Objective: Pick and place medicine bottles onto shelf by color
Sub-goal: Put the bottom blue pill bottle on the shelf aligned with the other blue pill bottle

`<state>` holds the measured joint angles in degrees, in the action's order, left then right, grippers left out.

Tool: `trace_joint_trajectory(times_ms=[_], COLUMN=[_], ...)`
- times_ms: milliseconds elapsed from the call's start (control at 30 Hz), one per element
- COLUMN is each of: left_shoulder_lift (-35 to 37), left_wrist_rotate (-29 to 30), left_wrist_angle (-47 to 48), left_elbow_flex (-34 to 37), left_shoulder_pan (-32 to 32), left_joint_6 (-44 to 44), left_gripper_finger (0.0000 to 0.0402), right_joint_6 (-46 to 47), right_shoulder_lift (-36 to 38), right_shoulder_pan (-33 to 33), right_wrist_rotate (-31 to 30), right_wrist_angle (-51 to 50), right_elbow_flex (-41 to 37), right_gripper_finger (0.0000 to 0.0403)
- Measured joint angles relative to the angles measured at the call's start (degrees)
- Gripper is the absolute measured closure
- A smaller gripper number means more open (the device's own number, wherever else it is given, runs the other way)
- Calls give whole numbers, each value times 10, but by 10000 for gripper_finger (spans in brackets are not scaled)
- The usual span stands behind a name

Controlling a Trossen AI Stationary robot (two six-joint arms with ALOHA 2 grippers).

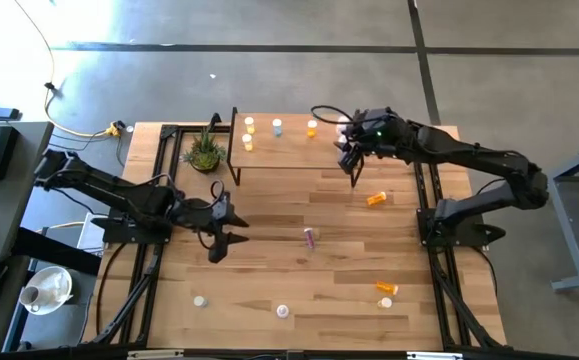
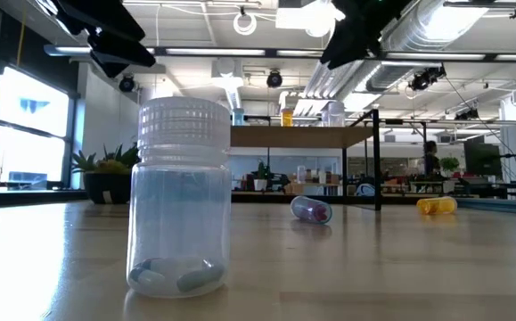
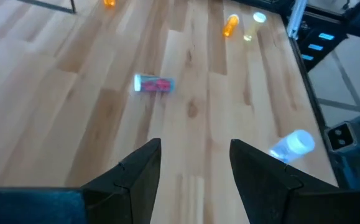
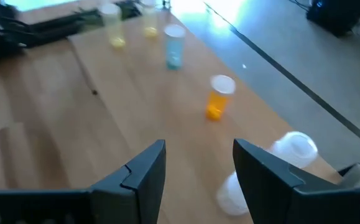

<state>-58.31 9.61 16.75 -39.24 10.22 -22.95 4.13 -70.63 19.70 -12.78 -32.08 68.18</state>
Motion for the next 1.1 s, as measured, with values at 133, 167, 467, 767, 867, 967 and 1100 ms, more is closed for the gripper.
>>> trace_joint_trajectory(times_ms=[133,167,467,767,867,967,1100], left_shoulder_lift=[10,12,13,13,13,13,13], left_wrist_rotate=[5,8,17,47,61,61,62], left_wrist_angle=[19,22,95,152,172,186,206], left_elbow_flex=[0,0,0,0,0,0,0], left_shoulder_pan=[27,35,142,260,295,327,369], left_joint_6=[-30,-39,-108,-156,-181,-211,-274], left_gripper_finger=[220,220,220,220,220,220,220], right_joint_6=[5,5,20,21,30,34,34], right_shoulder_lift=[19,24,56,54,54,54,54], right_shoulder_pan=[-23,-27,-48,-48,-48,-48,-48], right_wrist_rotate=[0,0,-3,-3,-3,-3,-3], right_wrist_angle=[-1,-2,-21,-25,-25,-27,-31], right_elbow_flex=[0,0,0,0,1,1,0], right_gripper_finger=[224,224,224,224,224,224,224])
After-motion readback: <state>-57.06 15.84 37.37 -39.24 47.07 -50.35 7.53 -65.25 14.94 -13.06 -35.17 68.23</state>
